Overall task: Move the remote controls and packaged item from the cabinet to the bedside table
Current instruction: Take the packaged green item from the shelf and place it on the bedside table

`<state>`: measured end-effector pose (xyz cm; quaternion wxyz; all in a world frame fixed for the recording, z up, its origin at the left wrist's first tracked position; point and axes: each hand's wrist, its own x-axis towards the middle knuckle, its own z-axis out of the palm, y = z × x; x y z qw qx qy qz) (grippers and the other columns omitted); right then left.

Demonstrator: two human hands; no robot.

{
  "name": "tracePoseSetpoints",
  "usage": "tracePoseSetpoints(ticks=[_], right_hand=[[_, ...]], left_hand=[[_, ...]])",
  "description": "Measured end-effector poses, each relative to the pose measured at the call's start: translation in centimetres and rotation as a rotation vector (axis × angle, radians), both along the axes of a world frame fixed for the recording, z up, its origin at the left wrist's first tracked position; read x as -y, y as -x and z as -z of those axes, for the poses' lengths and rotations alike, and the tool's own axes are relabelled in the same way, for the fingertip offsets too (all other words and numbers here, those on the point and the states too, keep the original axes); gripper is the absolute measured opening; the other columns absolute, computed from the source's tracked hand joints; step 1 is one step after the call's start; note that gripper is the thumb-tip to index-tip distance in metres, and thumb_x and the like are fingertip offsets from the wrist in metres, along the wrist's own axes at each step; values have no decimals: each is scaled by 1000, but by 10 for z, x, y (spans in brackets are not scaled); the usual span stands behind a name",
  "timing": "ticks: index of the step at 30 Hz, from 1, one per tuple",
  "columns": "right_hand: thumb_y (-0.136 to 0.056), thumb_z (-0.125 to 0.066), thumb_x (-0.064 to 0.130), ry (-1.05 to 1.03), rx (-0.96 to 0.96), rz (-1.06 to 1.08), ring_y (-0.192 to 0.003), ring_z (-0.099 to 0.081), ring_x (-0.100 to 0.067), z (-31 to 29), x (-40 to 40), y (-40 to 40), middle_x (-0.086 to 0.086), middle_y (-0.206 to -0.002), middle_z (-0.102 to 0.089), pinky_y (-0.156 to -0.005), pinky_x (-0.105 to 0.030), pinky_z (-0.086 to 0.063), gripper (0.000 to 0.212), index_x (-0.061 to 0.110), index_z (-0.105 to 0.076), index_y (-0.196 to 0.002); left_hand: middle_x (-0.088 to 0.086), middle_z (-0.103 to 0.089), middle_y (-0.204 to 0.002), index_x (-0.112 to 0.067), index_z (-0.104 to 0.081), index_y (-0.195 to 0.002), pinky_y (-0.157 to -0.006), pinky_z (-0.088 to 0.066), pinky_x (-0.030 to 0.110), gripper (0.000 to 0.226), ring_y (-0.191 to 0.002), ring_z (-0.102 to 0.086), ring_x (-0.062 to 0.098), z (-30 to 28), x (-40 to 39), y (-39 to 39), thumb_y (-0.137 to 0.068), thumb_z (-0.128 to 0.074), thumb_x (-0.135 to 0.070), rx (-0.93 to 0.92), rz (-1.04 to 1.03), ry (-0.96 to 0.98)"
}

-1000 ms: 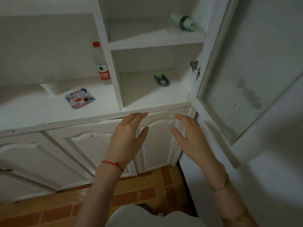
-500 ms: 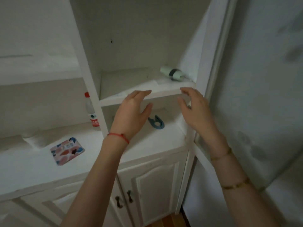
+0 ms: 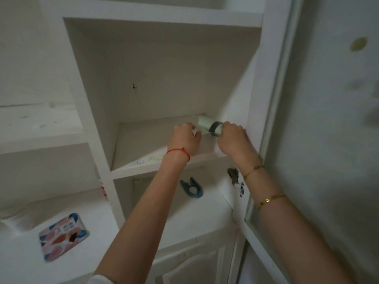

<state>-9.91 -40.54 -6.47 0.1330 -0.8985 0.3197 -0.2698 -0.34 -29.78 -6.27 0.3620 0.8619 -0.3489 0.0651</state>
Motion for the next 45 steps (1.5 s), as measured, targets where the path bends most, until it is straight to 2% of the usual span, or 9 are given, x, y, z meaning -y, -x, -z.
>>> tracePoseSetpoints(ticks=[4,8,10,12,14,19,24,31,45], right_hand=[[-89,-37,4,3,35,-27,-112,-46,-33,6,0,1,-17,-119,-57,-88,-39,-41,35,4,-53,-120],[-92,-37,10,75,125,-89,-109,-53,-30,14,-4,5,-8,-119,-58,-91,-39,-45,35,12,-55,-122],[-97,-34,13,83,162,-107,-108,-55,-27,14,-11,8,-5,-122,-58,-93,-29,-40,33,14,-56,-123],[-102,-35,14,8,214,-134,-100,-53,-18,14,-17,6,-4,-123,-56,-79,-9,-28,32,11,-58,-123],[-101,-40,14,-85,334,-173,-87,-49,-10,14,-20,0,-5,-117,-59,-74,-6,-34,27,10,-64,-114],[-94,-57,12,-264,545,-208,-77,-56,-4,20,-20,-11,-4,-107,-61,-74,-11,-46,12,14,-68,-99],[-90,-63,11,-476,658,-199,-89,-60,-11,17,-23,-14,-5,-111,-62,-66,-6,-44,20,10,-63,-110],[-91,-62,12,-888,692,-267,-80,-71,-18,15,-43,-5,-5,-103,-68,-85,-33,-58,30,8,-57,-120],[-87,-65,0,-1103,760,-488,-81,-69,-12,42,-136,66,-7,-106,-68,-64,-16,-55,34,10,-56,-118]], left_hand=[[17,-67,-120,-6,-62,-124,-96,-43,34,38,-115,-58,35,2,5,-3,-98,-48,-31,-47,-36,38],[29,-69,-100,8,-65,-91,-83,-45,39,46,-98,-61,43,-3,3,-1,-103,-37,-27,-134,-62,152],[29,-70,-93,10,-66,-86,-83,-48,41,54,-92,-64,41,-3,5,-5,-101,-39,-33,-197,-77,212],[24,-73,-91,6,-70,-93,-85,-52,41,56,-91,-67,37,-2,4,-7,-92,-51,-47,-276,-89,253],[20,-74,-100,0,-68,-106,-87,-55,42,65,-95,-69,33,3,1,-13,-73,-64,-56,-343,-106,281],[7,-67,-99,-5,-58,-120,-59,-54,21,48,-69,-63,12,1,-15,-14,-77,-76,-14,-569,-53,461],[9,-65,-80,6,-57,-121,-53,-55,16,48,-45,-60,3,3,-37,-12,-76,-73,6,-713,9,711],[10,-69,-85,11,-55,-122,-56,-53,14,46,-53,-66,4,4,-84,6,-80,-70,8,-765,60,865],[16,-72,-107,-3,-63,-122,-75,-57,21,41,-86,-72,17,42,-193,99,-82,-71,-3,-736,12,950]])
